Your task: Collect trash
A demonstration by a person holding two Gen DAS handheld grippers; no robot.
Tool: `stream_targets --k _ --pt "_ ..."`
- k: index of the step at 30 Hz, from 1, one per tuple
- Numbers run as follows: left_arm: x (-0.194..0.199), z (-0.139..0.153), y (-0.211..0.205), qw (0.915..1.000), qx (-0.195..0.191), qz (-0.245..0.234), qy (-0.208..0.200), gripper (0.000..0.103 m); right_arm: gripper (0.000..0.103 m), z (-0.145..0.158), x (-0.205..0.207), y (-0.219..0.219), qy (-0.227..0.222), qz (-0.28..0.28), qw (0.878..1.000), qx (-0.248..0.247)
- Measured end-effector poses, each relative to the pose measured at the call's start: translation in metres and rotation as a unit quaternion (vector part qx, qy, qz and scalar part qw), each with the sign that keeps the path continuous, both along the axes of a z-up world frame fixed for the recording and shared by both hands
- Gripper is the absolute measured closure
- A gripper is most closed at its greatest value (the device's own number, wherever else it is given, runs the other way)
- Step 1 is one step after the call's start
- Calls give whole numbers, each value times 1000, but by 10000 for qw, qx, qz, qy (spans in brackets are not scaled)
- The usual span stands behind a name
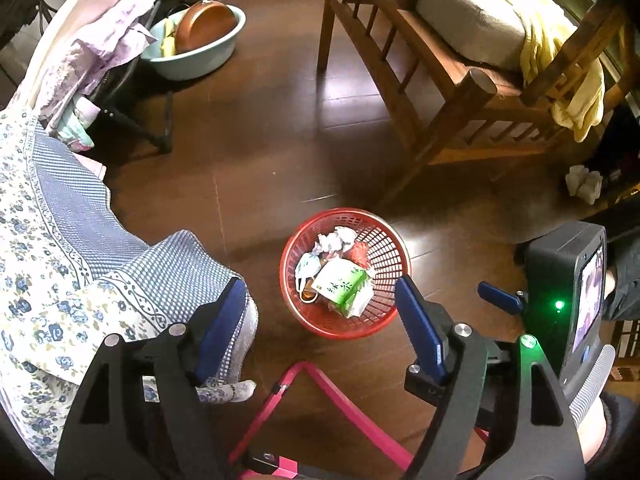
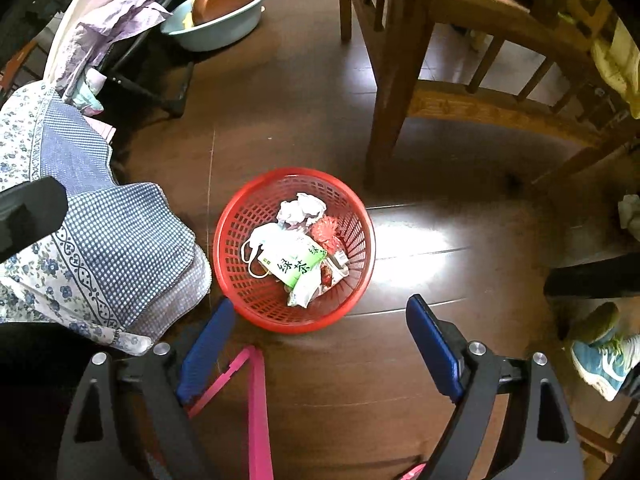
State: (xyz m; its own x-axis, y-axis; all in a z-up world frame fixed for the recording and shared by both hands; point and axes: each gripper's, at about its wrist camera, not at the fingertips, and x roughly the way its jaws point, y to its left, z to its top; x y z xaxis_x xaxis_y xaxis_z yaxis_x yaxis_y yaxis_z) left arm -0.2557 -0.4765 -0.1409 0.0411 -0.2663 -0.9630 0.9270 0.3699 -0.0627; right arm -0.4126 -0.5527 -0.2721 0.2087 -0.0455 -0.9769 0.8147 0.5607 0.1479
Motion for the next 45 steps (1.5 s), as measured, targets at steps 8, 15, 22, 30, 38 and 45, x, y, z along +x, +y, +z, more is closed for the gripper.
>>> stream_targets --k 8,15,22,30,38,45 --pt "2 2 3 10000 -33 64 14 28 17 -1 0 2 33 23 10000 15" --pt "3 2 3 10000 -41 69 11 26 17 -3 1 2 20 33 10000 12" --pt "3 2 3 10000 -32 75 20 26 17 -4 1 1 27 48 10000 27" --pt "4 2 5 10000 -41 60 31 26 17 -4 2 2 38 68 10000 19" --pt "4 2 4 10000 -38 58 42 26 17 -4 2 2 43 68 10000 20" --pt "4 1 3 10000 18 89 21 26 17 -4 3 3 41 60 10000 30"
